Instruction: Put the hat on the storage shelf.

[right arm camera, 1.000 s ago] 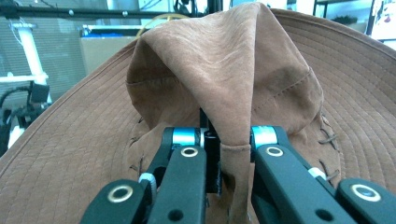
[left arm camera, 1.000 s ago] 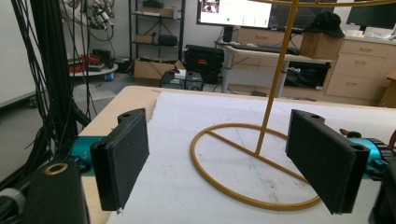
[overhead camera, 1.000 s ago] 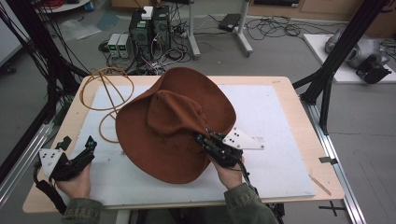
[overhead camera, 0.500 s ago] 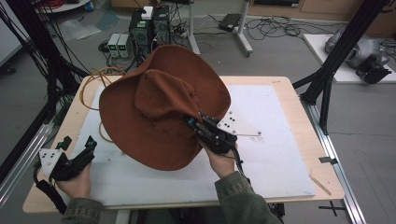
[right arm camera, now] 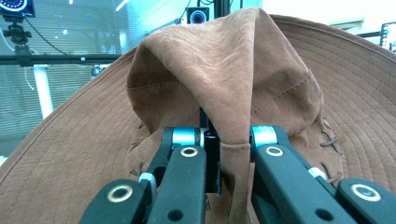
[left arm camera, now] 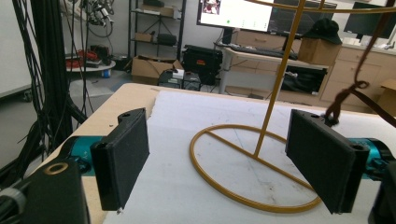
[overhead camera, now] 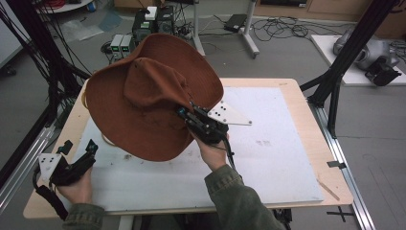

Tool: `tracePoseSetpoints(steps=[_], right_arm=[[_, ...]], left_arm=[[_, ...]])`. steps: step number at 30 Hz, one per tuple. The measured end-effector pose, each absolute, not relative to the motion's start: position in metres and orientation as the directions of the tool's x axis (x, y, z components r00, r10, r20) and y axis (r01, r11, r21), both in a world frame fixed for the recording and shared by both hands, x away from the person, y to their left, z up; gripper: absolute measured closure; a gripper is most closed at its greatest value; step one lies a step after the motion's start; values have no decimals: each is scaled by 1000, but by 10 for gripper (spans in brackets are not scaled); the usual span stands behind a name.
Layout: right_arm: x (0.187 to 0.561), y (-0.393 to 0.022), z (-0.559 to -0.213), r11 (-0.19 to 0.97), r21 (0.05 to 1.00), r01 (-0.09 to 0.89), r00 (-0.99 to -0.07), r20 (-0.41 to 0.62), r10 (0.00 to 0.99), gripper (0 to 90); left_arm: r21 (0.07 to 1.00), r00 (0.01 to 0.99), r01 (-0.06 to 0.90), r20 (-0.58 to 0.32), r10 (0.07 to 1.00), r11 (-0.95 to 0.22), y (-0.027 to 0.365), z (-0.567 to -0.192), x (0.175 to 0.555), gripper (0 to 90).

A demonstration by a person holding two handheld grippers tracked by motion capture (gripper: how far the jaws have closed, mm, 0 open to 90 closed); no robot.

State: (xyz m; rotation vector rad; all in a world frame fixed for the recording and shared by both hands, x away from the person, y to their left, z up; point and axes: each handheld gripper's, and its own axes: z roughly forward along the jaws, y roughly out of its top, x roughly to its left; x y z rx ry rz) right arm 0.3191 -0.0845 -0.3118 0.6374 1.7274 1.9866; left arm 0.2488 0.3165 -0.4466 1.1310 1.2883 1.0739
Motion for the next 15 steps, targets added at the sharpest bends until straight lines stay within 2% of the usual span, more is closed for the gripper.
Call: tracePoseSetpoints(steps=[9,15], right_arm=[[333,-64,-297,-153,988,-26,-815,68,576,877],[342,-46,-291,-165,986,-8,-823,87,561,877]], left_arm=[[987,11,26,-162,987,162,319,-447,248,216],[990,16,27,-142,990,141,318,-446,249,216]])
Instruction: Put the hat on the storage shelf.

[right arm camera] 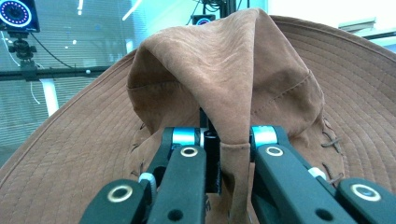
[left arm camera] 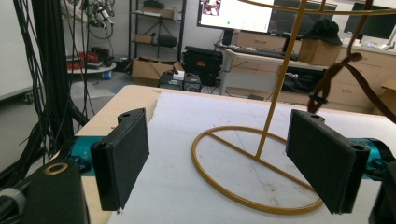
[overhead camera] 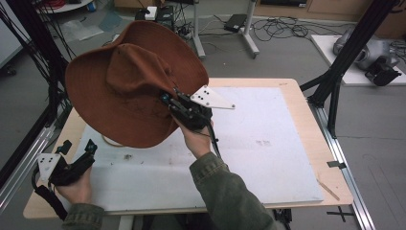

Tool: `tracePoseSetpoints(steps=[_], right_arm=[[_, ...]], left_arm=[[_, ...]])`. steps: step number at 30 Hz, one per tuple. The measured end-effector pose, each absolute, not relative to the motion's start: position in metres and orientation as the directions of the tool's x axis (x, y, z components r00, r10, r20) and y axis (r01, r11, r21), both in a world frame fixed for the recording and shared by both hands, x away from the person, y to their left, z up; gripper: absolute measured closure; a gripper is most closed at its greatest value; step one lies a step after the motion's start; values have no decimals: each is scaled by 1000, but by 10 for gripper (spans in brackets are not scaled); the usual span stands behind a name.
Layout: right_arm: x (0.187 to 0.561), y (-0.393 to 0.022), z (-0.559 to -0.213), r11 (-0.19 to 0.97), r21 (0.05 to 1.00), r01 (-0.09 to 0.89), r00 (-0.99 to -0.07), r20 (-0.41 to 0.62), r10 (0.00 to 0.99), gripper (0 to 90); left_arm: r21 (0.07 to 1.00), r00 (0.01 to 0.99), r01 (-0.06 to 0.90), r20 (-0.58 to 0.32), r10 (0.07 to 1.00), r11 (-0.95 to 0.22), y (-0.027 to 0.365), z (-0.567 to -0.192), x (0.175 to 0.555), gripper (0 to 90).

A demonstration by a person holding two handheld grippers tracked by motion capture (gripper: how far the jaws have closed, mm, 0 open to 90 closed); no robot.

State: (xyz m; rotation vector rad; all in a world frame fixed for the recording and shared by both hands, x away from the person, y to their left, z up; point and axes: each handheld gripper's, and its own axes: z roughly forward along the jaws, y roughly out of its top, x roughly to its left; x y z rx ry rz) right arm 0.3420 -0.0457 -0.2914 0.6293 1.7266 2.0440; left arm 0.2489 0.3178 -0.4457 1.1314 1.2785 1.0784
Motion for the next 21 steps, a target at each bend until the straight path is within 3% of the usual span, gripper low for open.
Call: tracePoseSetpoints(steps=[21], right_arm=[[377,33,-276,-154,988,-14,-861,66,504,877]], left_arm=[[987,19,37,-155,988,154,319,-448,252,216]])
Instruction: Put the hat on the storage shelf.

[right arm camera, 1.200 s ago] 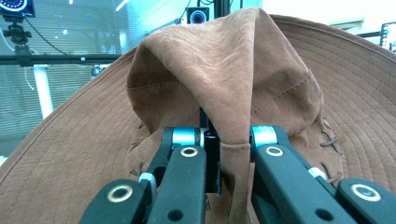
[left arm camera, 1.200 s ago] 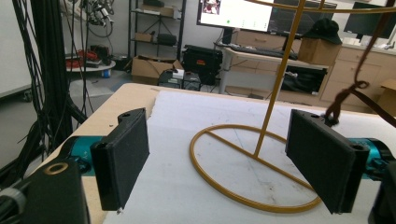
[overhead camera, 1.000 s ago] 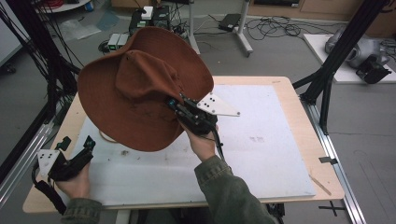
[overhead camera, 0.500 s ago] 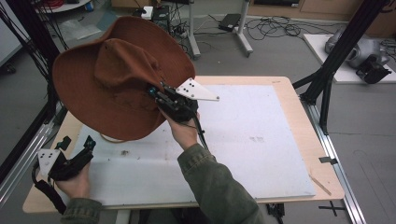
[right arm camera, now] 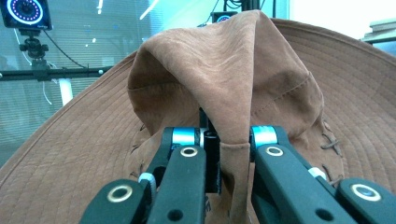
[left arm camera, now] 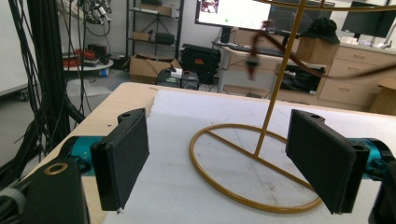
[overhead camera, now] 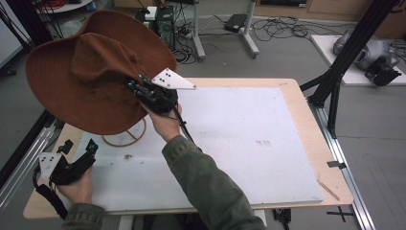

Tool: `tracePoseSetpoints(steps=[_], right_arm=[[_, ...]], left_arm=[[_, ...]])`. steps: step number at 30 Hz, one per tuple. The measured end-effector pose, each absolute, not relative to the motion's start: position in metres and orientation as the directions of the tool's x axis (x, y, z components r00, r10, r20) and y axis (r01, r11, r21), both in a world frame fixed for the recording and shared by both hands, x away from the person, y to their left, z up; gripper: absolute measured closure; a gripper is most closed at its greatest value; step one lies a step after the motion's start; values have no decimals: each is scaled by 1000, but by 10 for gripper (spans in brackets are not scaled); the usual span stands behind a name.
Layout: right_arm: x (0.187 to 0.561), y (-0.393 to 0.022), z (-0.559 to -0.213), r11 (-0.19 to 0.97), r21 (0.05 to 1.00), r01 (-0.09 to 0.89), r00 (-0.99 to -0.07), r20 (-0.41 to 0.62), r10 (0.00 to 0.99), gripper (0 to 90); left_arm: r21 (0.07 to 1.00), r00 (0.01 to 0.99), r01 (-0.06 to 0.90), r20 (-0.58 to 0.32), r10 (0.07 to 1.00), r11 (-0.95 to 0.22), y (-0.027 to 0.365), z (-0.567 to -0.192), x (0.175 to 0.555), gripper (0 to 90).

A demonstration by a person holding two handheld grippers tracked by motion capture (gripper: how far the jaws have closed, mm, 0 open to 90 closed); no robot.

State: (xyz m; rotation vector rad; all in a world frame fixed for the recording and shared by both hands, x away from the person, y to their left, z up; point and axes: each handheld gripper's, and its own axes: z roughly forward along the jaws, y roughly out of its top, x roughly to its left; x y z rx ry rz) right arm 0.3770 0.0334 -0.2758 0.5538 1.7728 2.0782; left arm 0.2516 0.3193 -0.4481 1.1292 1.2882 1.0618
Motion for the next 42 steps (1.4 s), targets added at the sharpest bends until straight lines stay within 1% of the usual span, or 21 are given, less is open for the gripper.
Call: tracePoseSetpoints(steps=[7,13,21,29,42], right_arm=[[387,51,-267,-156,987,-20,-865,61,498,876],[391,60,-273,-149,989,-3,-865,72,496,876],[392,61,-275,-146,989,-1,-866,72,495,875],[392,63,-277,-129,992,12,-867,75,492,866],[393,68,-305,-95,993,64,-864,103,492,866]], left_arm=[[984,17,33,-177,984,176,321,-449,252,216],[983,19,34,-183,983,183,322,-449,251,216],[982,18,35,-185,983,184,323,-449,251,216],[978,12,30,-205,979,205,325,-450,250,216],[975,10,33,-221,975,221,327,-451,250,216]])
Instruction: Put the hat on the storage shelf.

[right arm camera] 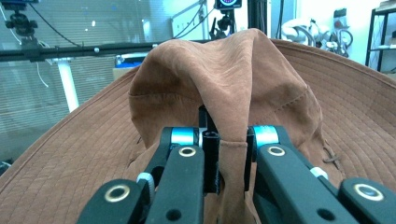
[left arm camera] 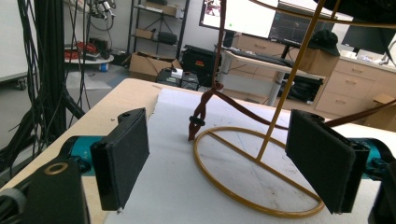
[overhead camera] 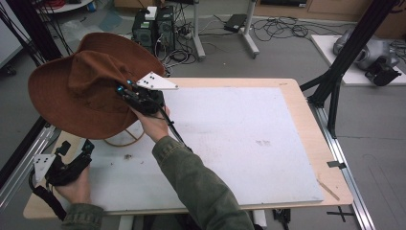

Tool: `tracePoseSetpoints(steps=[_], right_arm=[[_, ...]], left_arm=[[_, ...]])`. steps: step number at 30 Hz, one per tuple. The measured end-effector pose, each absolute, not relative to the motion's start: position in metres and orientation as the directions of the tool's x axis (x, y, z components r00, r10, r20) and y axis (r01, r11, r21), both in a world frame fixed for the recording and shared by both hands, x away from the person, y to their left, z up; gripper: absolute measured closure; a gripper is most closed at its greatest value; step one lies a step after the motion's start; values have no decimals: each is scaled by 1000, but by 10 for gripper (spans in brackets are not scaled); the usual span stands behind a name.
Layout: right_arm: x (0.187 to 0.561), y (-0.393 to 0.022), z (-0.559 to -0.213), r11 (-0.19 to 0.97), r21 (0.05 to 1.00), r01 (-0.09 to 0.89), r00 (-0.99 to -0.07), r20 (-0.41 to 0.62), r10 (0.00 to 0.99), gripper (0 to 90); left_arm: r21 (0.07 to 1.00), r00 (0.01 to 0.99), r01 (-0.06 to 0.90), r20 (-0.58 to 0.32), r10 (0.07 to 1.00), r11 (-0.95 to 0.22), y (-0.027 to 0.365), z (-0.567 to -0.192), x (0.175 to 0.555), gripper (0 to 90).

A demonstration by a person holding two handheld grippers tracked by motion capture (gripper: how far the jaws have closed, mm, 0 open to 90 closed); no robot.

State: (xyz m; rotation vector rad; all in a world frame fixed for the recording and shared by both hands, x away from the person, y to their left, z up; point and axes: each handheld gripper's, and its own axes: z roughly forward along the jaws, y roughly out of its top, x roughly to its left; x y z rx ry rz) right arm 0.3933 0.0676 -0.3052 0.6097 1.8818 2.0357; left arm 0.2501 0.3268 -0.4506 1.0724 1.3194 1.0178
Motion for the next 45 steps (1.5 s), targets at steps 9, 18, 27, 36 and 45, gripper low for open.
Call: tracePoseSetpoints(steps=[9,18,27,36,45], right_arm=[[392,70,-308,-73,996,47,-860,78,504,863],[392,67,-305,-95,995,30,-854,75,515,685],[391,60,-301,-106,994,-7,-825,54,563,261],[394,49,-296,-135,991,21,-813,96,575,119],[390,19,-285,-121,993,1,-794,74,603,117]], left_arm=[[974,11,35,-225,974,225,327,-451,251,217],[974,11,35,-226,974,226,326,-451,251,217],[974,12,33,-226,974,225,326,-451,251,217],[974,15,32,-224,974,223,325,-451,251,216],[977,16,35,-211,977,210,324,-451,250,216]])
